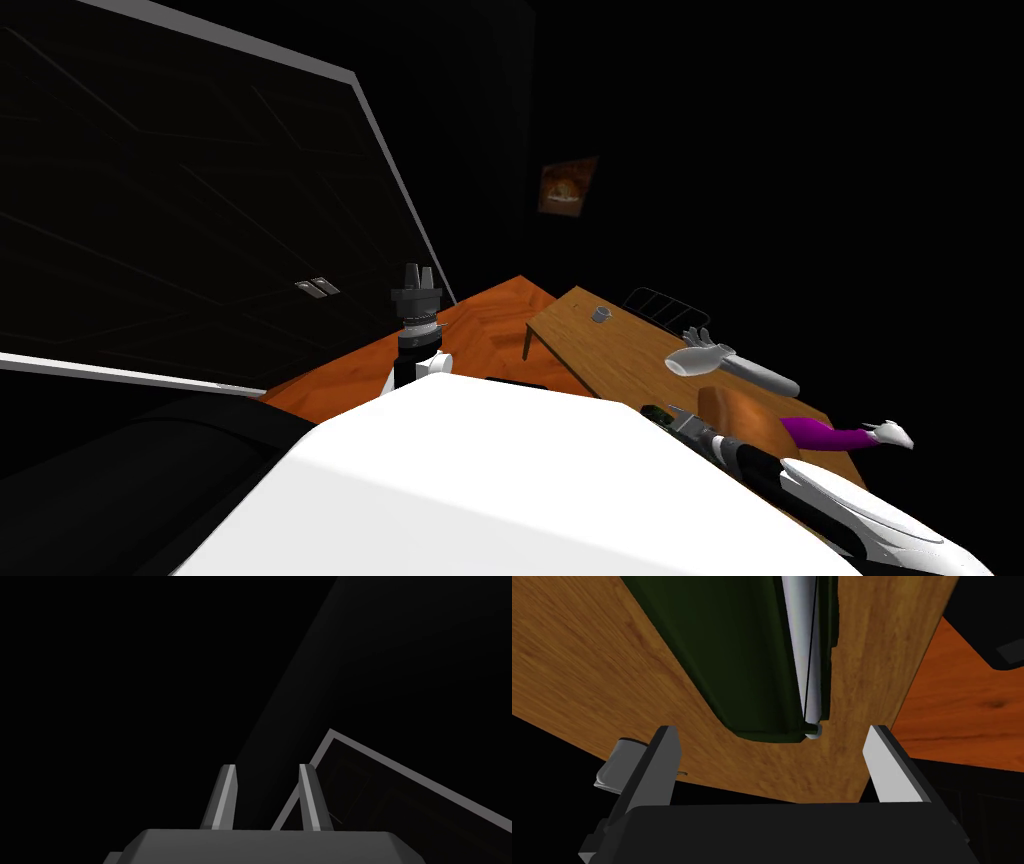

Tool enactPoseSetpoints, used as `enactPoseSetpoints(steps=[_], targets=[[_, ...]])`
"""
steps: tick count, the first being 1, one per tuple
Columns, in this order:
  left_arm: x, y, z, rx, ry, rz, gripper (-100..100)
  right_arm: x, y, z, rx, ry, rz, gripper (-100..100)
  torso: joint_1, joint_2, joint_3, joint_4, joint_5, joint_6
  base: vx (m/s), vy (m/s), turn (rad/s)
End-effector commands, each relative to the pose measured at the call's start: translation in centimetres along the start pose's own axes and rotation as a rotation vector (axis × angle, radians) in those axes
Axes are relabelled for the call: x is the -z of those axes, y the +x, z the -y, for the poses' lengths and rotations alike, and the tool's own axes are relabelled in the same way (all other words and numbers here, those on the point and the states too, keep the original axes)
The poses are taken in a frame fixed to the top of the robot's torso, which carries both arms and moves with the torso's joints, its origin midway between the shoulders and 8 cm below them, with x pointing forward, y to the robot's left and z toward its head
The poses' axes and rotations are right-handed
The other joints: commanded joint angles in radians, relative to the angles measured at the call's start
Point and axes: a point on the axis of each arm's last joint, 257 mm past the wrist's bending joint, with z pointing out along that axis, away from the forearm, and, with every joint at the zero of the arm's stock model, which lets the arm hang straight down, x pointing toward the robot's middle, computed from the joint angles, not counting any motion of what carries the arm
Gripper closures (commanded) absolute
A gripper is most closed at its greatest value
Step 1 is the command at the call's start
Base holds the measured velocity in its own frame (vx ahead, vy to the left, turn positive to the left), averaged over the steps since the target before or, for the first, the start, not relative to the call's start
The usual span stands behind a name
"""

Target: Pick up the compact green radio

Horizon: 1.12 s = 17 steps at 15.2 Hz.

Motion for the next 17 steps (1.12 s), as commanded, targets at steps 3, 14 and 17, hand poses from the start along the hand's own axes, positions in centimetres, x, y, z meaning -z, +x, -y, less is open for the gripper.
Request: enactPoseSetpoints(steps=[3, 14, 17], targets=[[0.0, 0.0, 0.0, 0.000, 0.000, 0.000, 0, 2.5, 6.5, 0.7, 0.095, -0.015, -0.162, -100, 0.003, -0.003, -0.002, -0.001, 0.000, 0.000, 0.099, 0.092, 0.047], [0.0, 0.0, 0.0, 0.000, 0.000, 0.000, 0, 6.9, 15.6, -0.2, 0.204, -0.085, -0.381, -100, -0.002, 0.000, 0.000, 0.000, 0.000, 0.000, 0.075, 0.039, 0.036], [0.0, 0.0, 0.0, 0.000, 0.000, 0.000, 0, 7.3, 16.4, -0.6, 0.209, -0.095, -0.396, -100, -0.001, -0.003, -0.002, -0.001, -0.001, 0.000, 0.089, 0.018, 0.047]])
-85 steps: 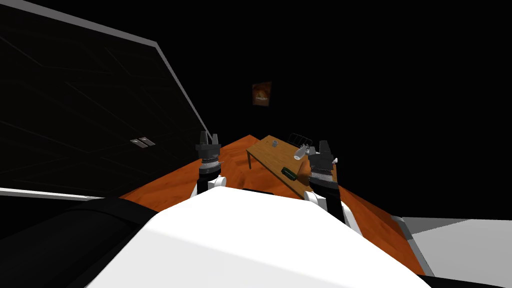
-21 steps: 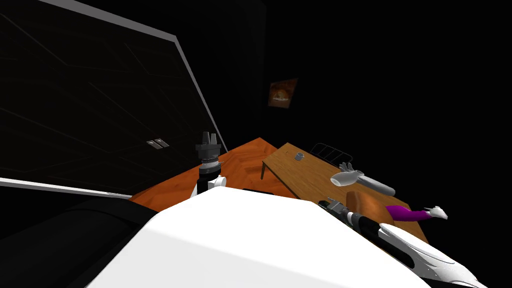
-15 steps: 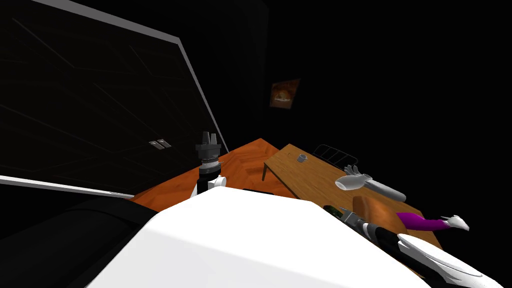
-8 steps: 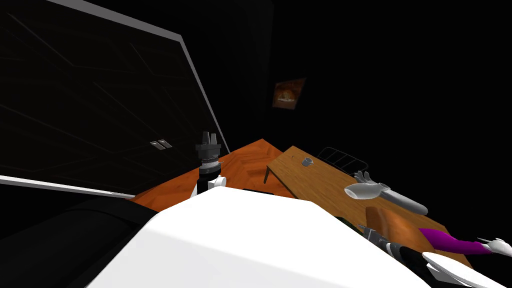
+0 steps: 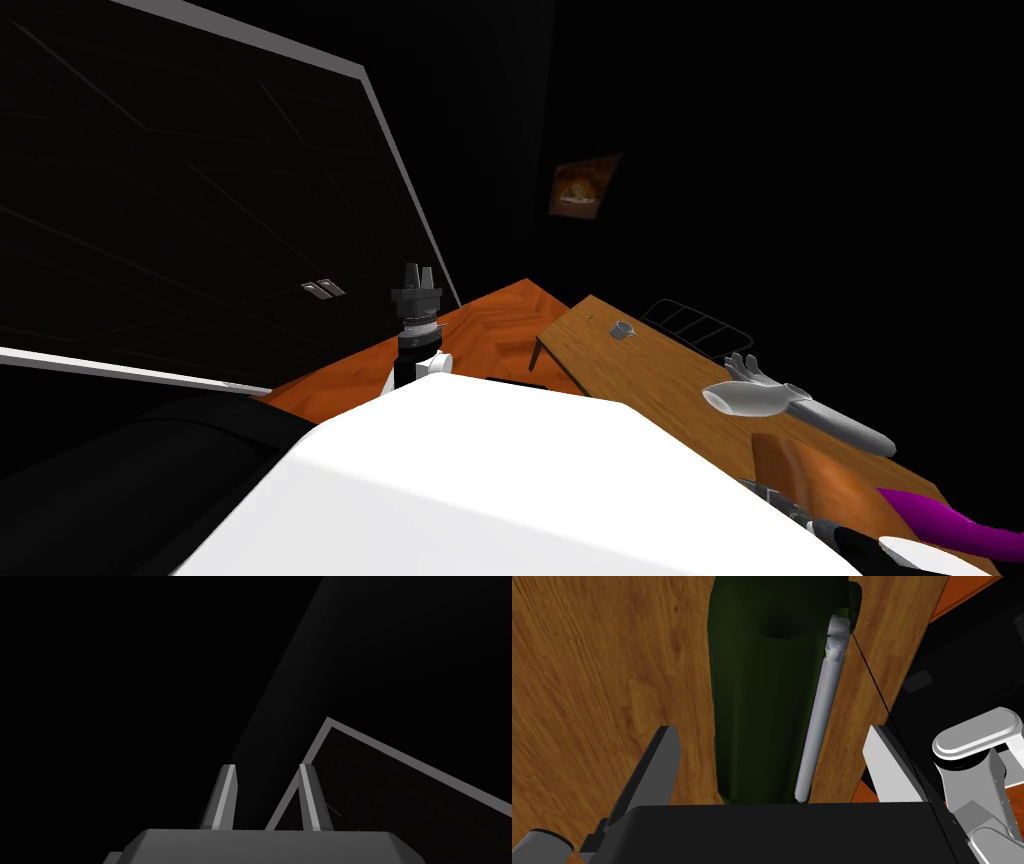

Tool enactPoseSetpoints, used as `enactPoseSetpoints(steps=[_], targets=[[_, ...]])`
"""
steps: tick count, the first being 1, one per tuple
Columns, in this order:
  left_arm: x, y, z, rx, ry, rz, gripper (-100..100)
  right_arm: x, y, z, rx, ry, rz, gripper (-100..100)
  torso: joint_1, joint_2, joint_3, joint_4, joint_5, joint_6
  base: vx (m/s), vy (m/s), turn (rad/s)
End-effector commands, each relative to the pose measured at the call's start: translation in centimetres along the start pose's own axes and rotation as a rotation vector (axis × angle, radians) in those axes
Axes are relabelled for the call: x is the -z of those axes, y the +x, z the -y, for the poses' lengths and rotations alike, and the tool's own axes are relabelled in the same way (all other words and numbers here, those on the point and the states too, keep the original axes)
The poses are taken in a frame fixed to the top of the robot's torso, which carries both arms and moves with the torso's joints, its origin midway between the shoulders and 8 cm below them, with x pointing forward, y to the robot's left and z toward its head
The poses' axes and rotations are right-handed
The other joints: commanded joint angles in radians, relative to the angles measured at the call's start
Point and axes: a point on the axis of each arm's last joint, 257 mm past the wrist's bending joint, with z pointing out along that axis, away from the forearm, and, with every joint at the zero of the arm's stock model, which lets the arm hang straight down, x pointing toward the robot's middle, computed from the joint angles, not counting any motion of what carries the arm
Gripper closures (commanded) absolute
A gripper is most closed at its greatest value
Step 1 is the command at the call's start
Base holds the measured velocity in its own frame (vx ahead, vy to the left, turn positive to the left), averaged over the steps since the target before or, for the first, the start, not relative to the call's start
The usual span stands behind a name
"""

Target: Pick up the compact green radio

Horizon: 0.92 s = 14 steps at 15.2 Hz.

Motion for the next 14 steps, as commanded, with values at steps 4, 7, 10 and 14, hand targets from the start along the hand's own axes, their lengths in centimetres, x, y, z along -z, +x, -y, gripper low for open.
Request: enactPoseSetpoints(steps=[4, 7, 10, 14], targets=[[0.0, 0.0, 0.0, 0.000, 0.000, 0.000, 0, -2.0, -0.7, -2.0, -0.020, 0.005, 0.004, -100, -0.005, 0.006, 0.003, 0.001, -0.001, 0.000, -0.011, -0.056, 0.063], [0.0, 0.0, 0.0, 0.000, 0.000, 0.000, 0, -1.7, -0.6, -1.6, -0.017, 0.005, 0.003, 100, -0.004, 0.006, 0.004, 0.002, -0.001, 0.000, -0.008, -0.021, 0.006], [0.0, 0.0, 0.0, 0.000, 0.000, 0.000, 0, -1.7, -0.6, -1.7, -0.019, 0.002, 0.004, 100, -0.003, 0.006, 0.004, 0.002, -0.001, 0.000, 0.000, 0.000, 0.000], [0.0, 0.0, 0.0, 0.000, 0.000, 0.000, 0, -0.5, -0.1, -0.5, -0.004, 0.003, 0.000, 100, 0.002, 0.005, 0.003, 0.001, 0.001, 0.000, 0.016, 0.055, -0.067]])
